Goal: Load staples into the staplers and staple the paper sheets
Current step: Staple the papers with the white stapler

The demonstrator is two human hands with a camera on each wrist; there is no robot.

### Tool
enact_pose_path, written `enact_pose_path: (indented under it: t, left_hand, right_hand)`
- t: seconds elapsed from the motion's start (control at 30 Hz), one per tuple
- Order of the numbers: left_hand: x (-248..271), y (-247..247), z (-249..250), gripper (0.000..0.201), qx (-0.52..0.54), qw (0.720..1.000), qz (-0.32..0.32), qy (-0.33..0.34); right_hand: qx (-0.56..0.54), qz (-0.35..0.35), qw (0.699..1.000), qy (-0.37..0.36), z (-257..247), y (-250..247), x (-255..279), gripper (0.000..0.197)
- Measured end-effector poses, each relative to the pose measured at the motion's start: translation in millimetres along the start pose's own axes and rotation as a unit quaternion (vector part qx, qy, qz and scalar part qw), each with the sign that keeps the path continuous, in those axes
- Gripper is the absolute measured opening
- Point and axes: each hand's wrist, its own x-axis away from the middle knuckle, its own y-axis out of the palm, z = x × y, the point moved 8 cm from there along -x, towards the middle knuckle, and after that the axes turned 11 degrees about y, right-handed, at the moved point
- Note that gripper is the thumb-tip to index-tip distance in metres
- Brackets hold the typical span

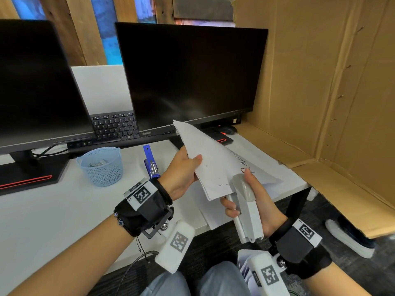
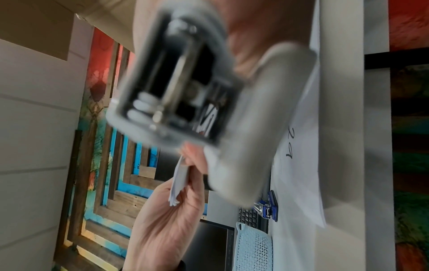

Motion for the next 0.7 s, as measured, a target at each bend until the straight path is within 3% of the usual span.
enact_pose_path:
  t: [0.33, 0.5, 0.7]
  left_hand:
    - [4.2, 0.3, 5.9, 0.041, 0.002, 1.000, -0.012, 0.003]
    - [4.4, 0.5, 6.8, 0.042, 0.001, 1.000, -0.008, 0.001]
    - [6.7, 3.2, 7.3, 0.039, 0.012, 1.000, -0.019, 0.002]
  right_hand:
    - [0.040, 0.020, 0.999, -0.010, -0.7, -1.2, -0.4, 0.067]
    - [0.052, 0.054, 0.997, -0.015, -2.4, -2.6, 2.6, 0.049]
    - [0.046, 0.079, 0.996, -0.016, -1.3, -2.7, 3.0, 0.042]
